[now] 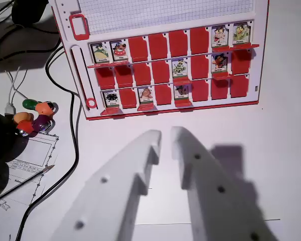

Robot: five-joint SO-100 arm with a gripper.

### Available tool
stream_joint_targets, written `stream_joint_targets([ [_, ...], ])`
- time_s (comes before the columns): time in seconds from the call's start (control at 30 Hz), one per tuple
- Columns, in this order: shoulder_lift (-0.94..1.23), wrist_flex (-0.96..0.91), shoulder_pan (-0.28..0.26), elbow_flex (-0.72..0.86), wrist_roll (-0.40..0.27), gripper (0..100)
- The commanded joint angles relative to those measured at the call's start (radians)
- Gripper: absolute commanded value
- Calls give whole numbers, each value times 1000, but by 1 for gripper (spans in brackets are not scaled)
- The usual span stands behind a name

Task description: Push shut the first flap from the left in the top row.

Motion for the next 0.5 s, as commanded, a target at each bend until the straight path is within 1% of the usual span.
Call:
stream_joint_targets([
  [0.0, -18, 2, 2, -107, 5, 2],
  [0.47, -80, -8, 5, -163, 18, 2],
])
